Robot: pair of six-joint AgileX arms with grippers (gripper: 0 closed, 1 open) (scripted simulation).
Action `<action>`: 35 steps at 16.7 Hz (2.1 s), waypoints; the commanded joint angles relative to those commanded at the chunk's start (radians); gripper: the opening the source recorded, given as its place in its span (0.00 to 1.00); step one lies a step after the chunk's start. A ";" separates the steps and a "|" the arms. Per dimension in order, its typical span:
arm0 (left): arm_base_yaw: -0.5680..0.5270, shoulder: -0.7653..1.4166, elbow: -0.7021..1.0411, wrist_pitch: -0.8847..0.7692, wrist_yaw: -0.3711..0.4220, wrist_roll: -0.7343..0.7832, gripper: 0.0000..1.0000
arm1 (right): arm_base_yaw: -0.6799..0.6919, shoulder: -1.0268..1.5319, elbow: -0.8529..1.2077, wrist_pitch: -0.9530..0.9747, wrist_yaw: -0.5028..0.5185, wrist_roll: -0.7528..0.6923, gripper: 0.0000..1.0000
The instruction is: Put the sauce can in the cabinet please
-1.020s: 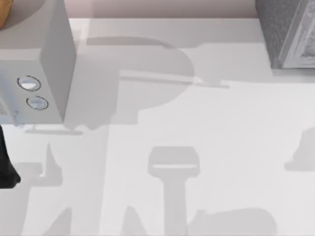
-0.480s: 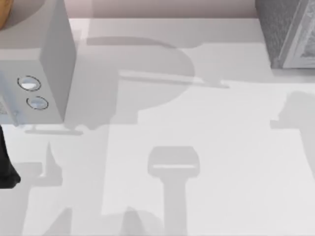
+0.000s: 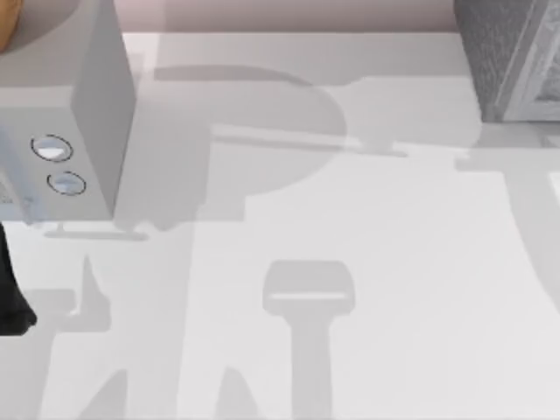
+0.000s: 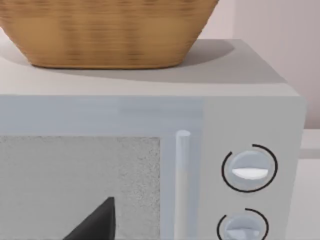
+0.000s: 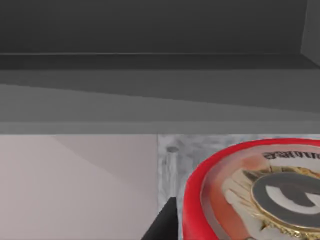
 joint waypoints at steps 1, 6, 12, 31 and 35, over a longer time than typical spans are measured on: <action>0.000 0.000 0.000 0.000 0.000 0.000 1.00 | 0.006 0.045 0.069 -0.015 0.006 0.003 0.00; 0.000 0.000 0.000 0.000 0.000 0.000 1.00 | 0.041 0.279 0.396 -0.107 0.038 0.010 0.00; 0.000 0.000 0.000 0.000 0.000 0.000 1.00 | 0.054 0.388 0.511 -0.155 0.055 0.001 0.00; 0.000 0.000 0.000 0.000 0.000 0.000 1.00 | -0.003 0.712 0.790 -0.105 0.008 0.014 0.00; 0.000 0.000 0.000 0.000 0.000 0.000 1.00 | -0.015 0.803 0.866 -0.093 -0.007 0.012 0.00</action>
